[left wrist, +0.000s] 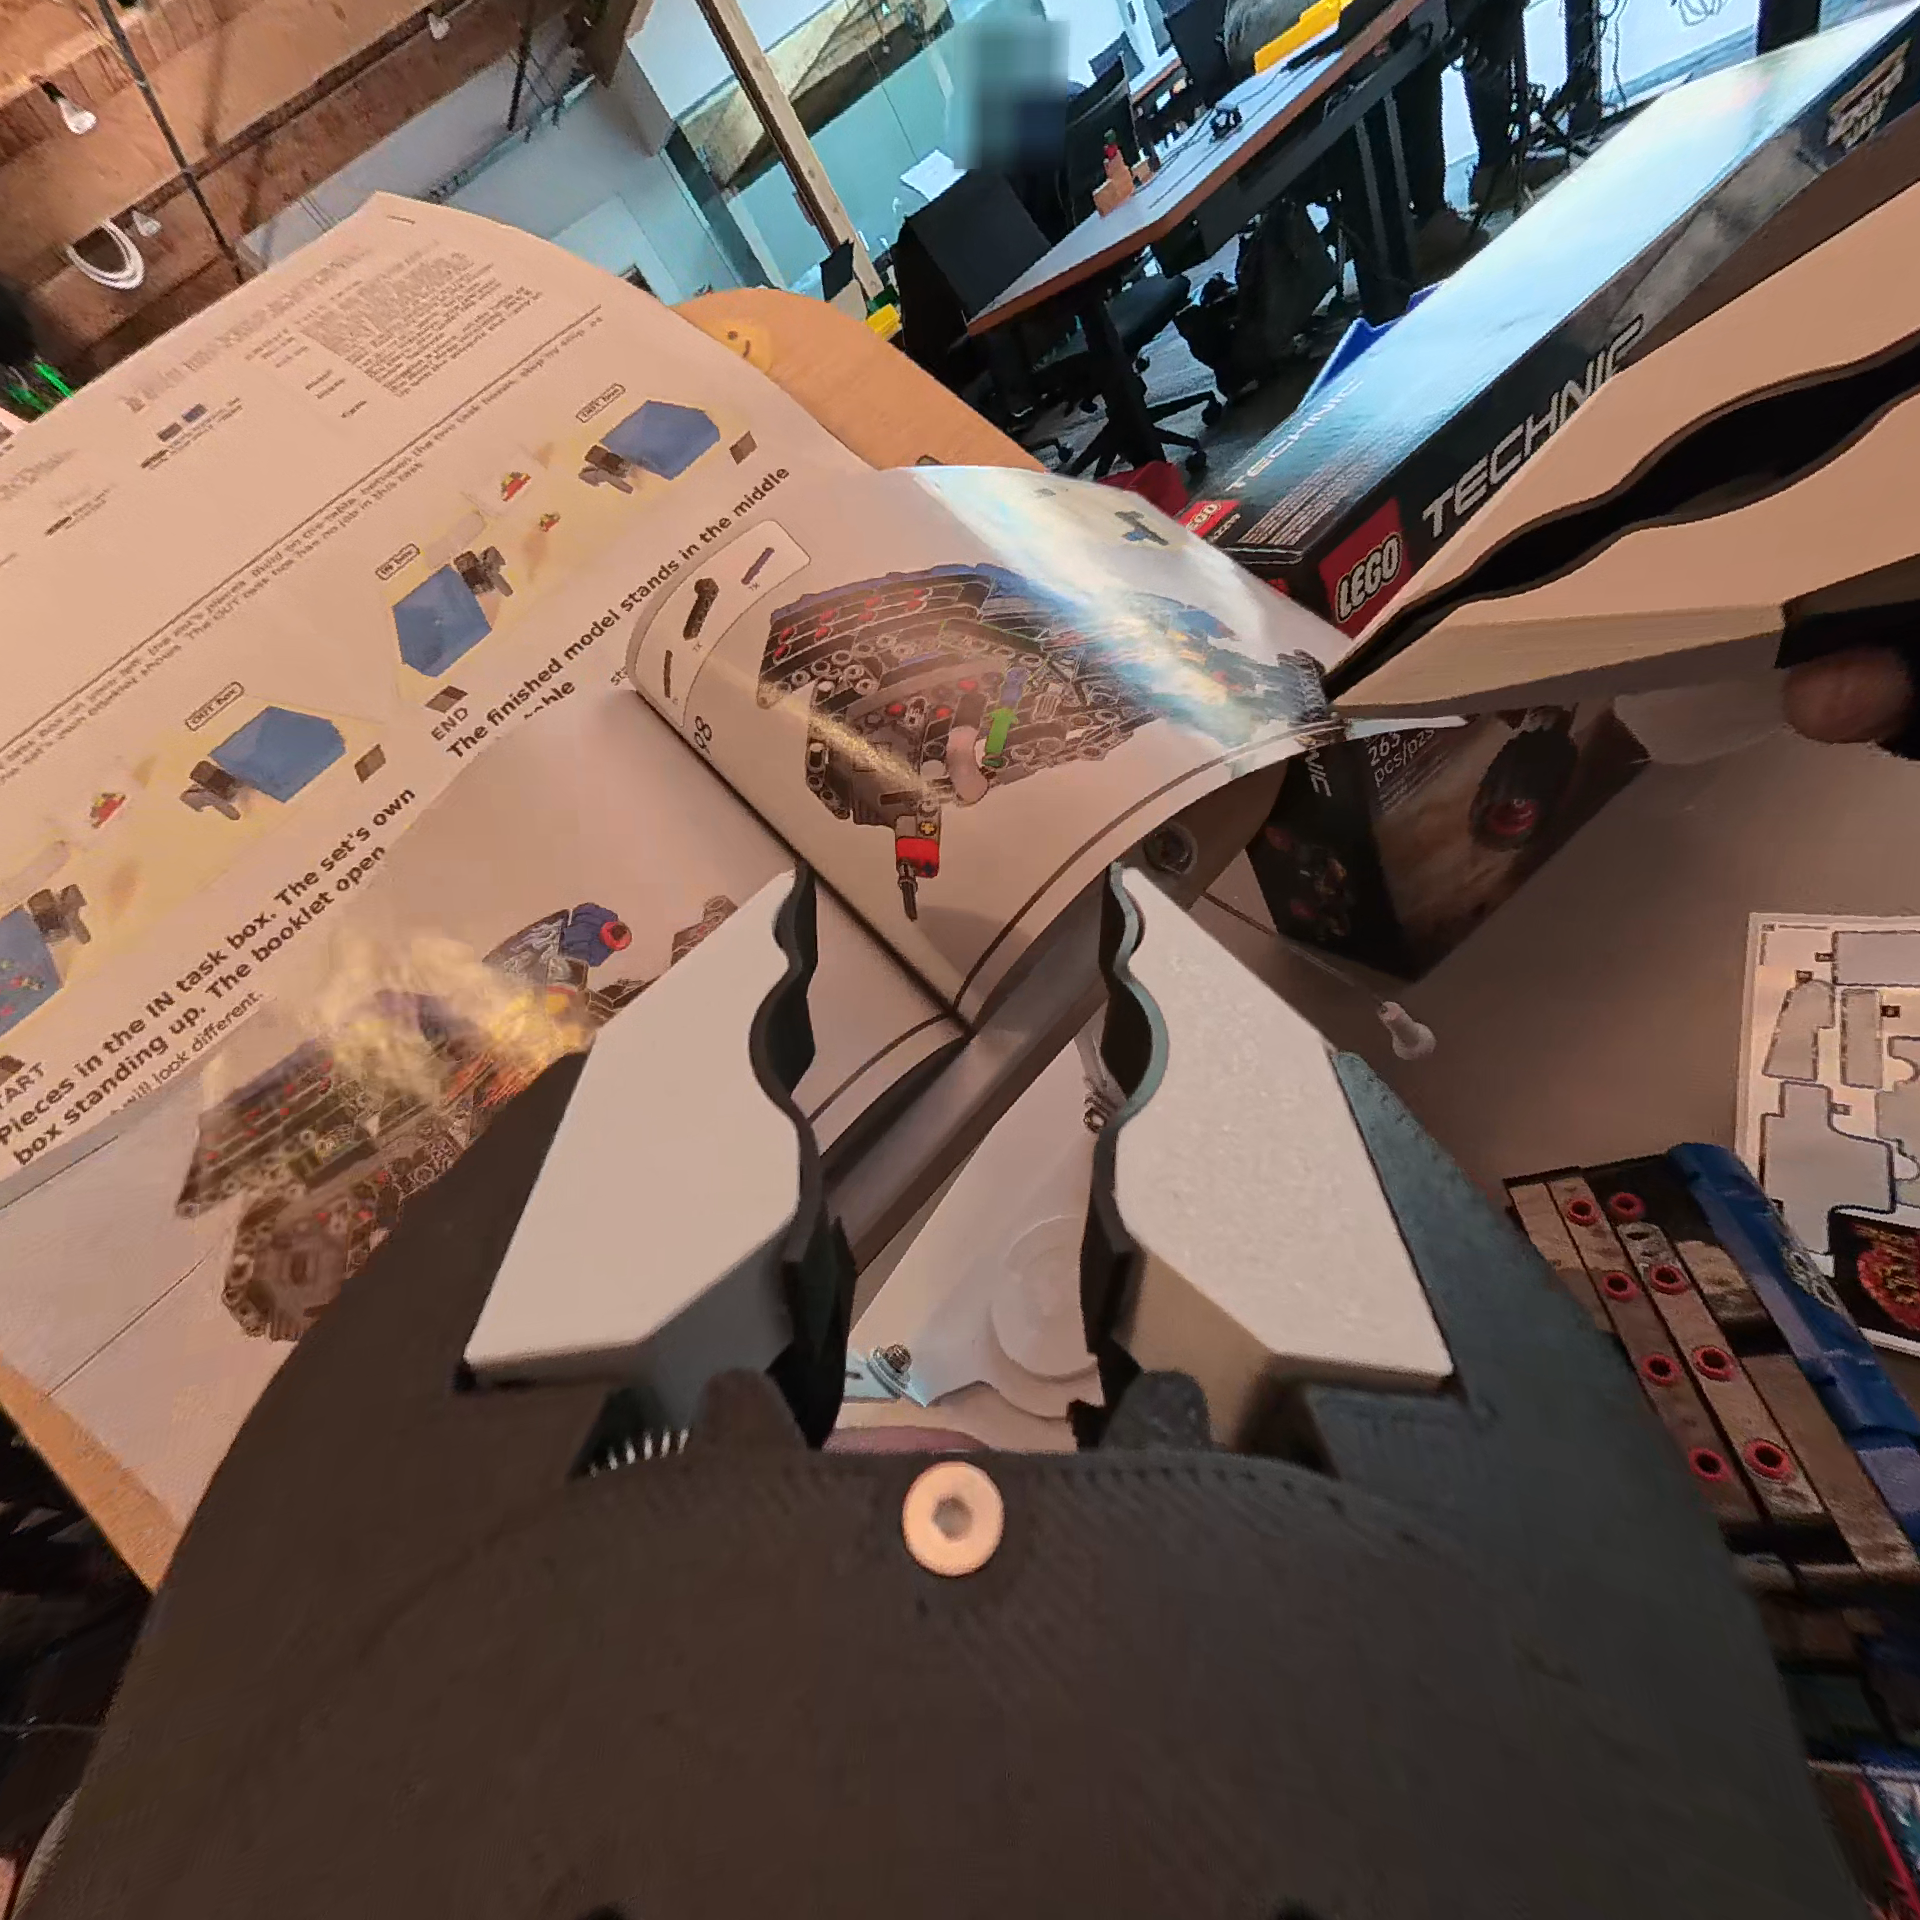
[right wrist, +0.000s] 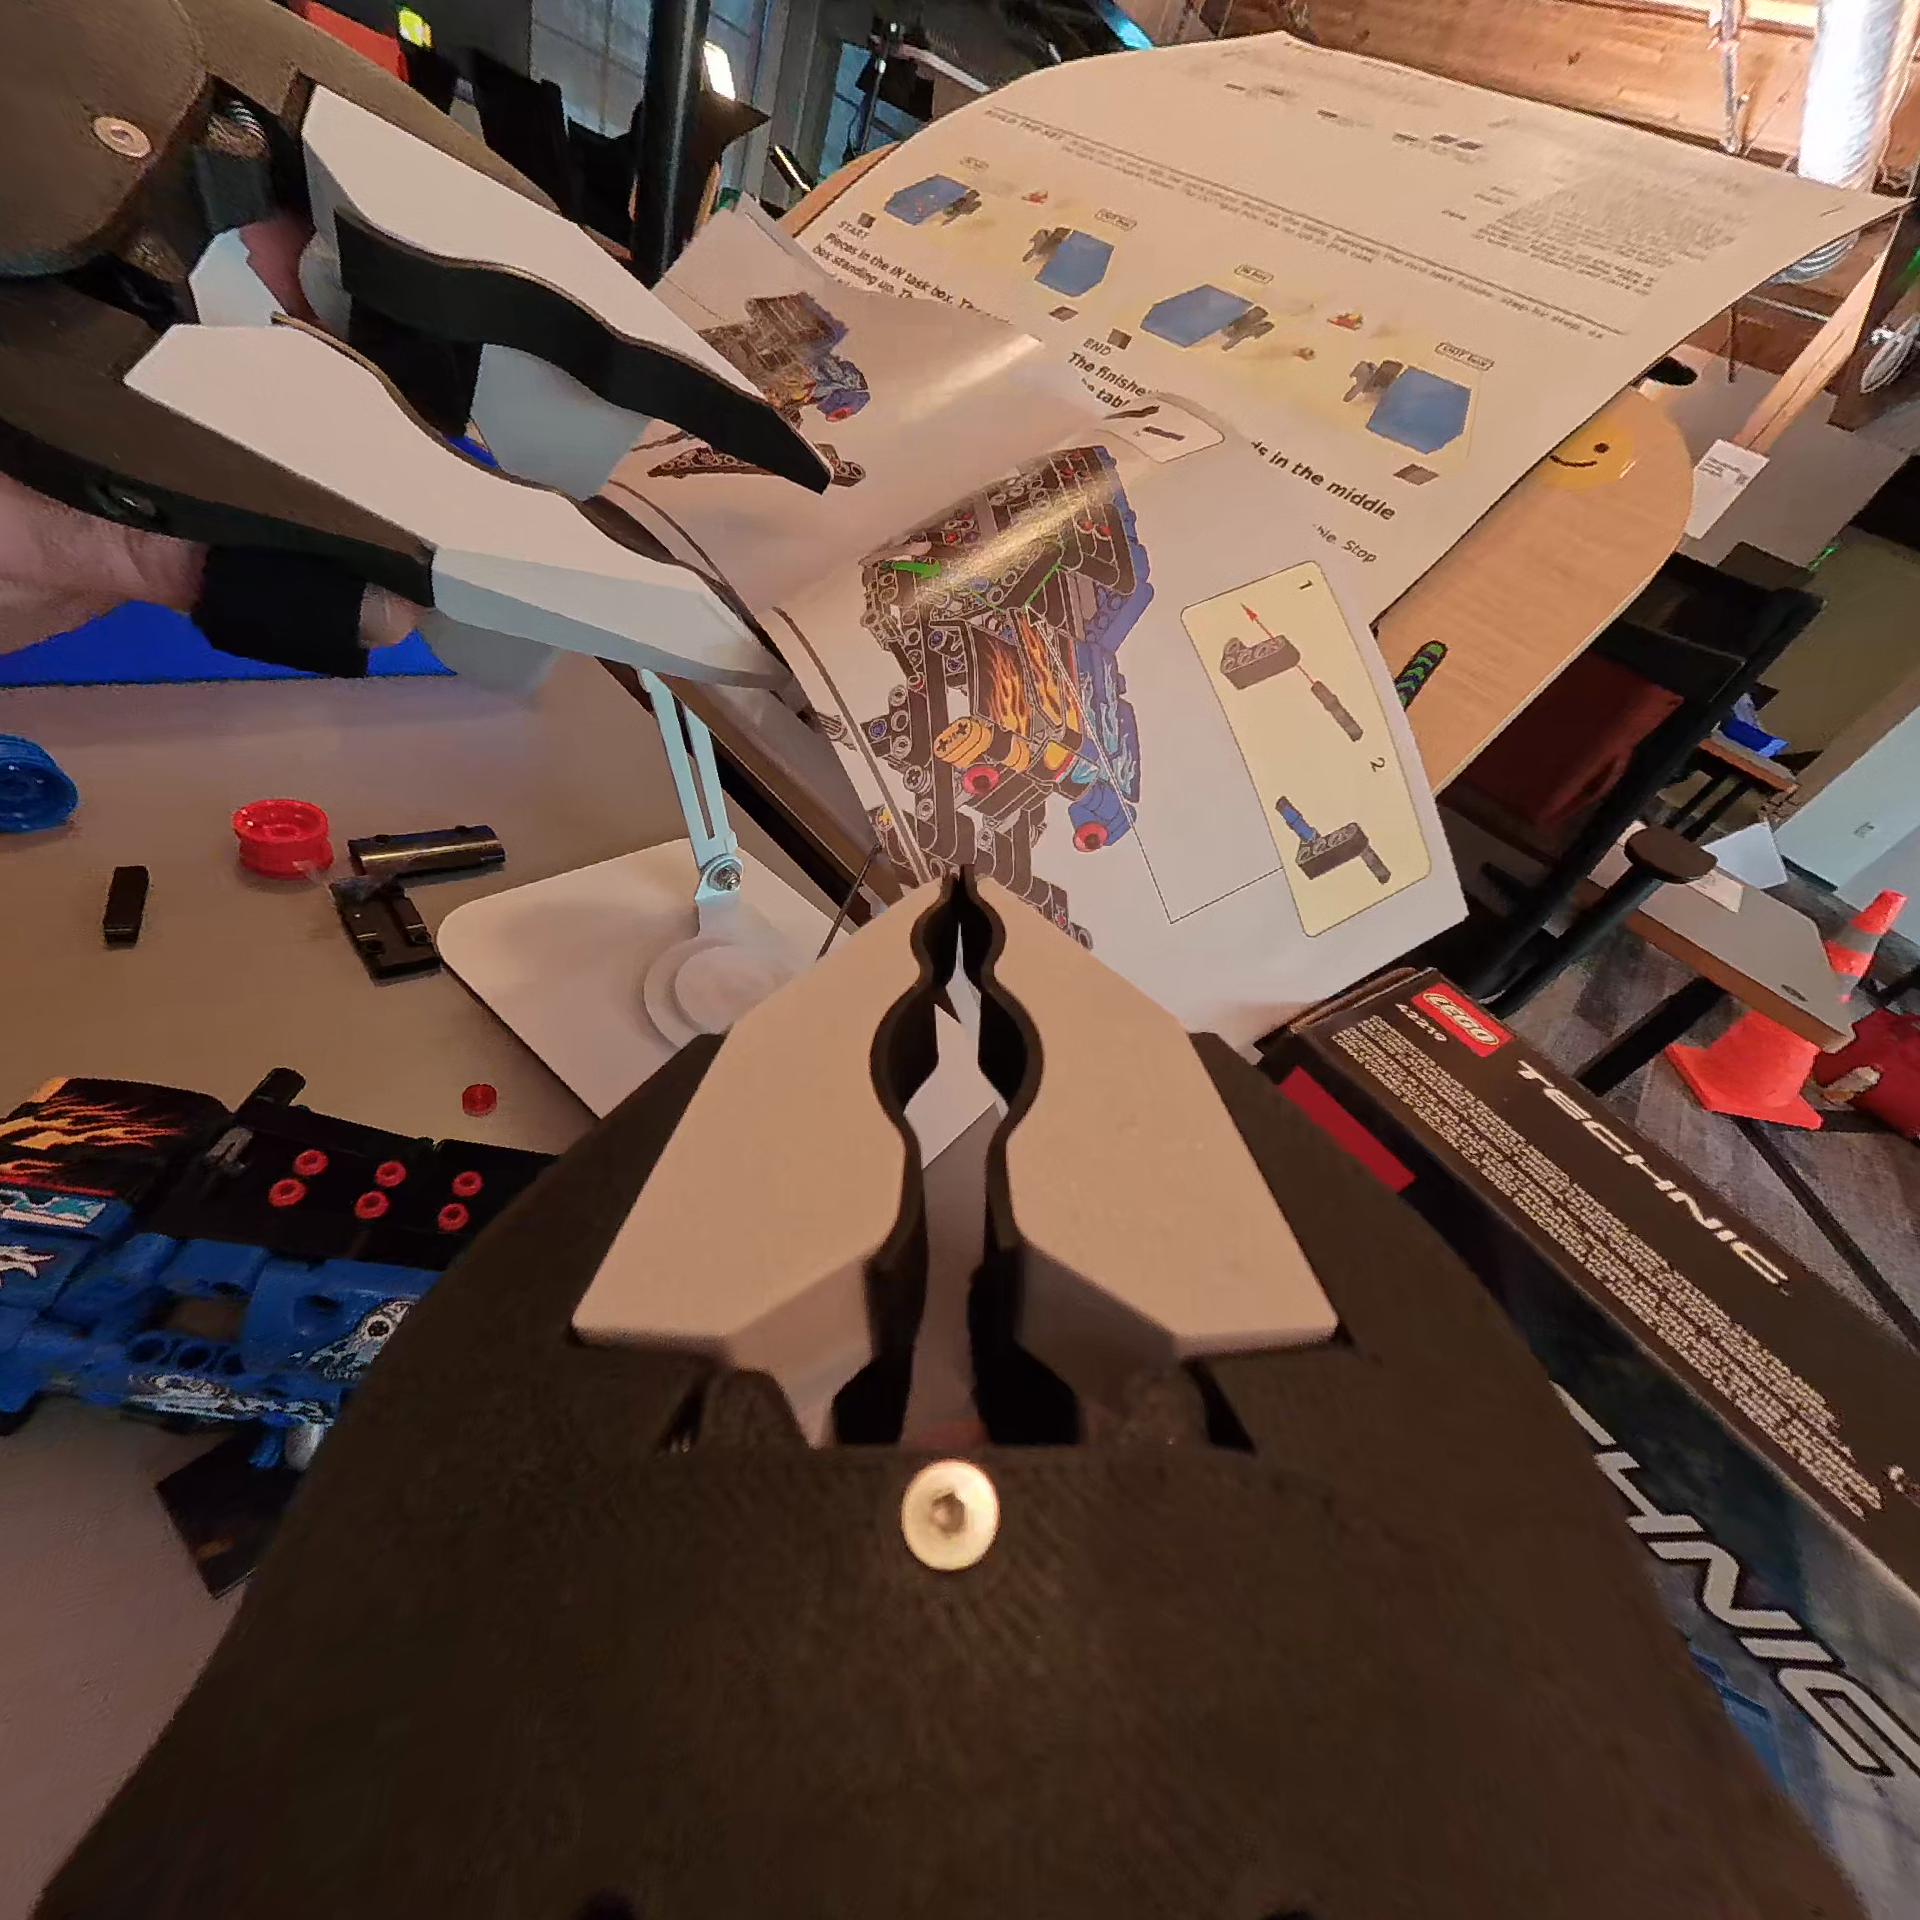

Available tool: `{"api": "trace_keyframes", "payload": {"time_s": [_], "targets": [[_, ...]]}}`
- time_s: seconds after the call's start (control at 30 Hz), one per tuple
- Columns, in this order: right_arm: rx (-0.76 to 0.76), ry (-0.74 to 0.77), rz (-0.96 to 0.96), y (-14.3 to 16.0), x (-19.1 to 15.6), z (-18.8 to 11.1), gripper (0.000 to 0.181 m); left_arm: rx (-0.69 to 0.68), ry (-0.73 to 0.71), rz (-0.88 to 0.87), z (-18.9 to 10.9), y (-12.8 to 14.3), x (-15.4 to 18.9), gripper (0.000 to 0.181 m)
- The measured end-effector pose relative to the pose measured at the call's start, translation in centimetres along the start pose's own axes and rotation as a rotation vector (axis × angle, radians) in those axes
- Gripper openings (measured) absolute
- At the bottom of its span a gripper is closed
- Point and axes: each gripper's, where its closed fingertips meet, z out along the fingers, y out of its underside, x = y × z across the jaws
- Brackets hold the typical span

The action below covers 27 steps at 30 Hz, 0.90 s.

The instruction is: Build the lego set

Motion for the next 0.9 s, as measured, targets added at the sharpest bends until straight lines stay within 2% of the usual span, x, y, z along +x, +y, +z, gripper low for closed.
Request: {"api": "trace_keyframes", "payload": {"time_s": [0.23, 0.37, 0.8, 0.9], "targets": [[0.005, 0.004, -0.018, -0.4, 0.0, -0.3, 0.000, 0.041, -0.012, 0.060, -0.3, -0.8, 0.2, 0.052], [0.012, -0.013, -0.015, -0.6, 0.1, -0.6, 0.000, 0.056, -0.004, 0.150, -0.4, -1.5, 1.4, 0.049], [-0.017, -0.007, -0.008, 0.4, 0.6, -0.5, 0.000, 0.011, 0.031, 0.205, 0.8, -0.3, 3.2, 0.019], [-0.033, 0.011, -0.025, 1.0, 0.9, -0.4, 0.011, 0.013, 0.052, 0.186, 0.7, -0.3, 3.3, 0.016]]}}
